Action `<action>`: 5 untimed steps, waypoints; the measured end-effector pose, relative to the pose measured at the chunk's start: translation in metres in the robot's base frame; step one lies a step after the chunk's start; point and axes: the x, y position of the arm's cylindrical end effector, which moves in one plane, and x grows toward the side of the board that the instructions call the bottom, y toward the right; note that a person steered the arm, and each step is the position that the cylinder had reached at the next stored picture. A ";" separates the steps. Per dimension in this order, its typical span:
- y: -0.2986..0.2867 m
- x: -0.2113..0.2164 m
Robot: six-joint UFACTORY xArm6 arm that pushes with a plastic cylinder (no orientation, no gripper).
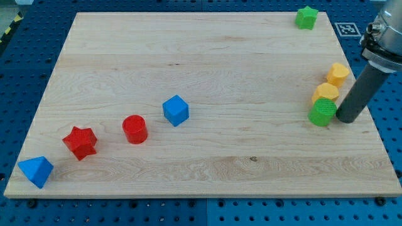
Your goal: Push the green circle left a bit
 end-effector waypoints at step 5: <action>-0.061 0.006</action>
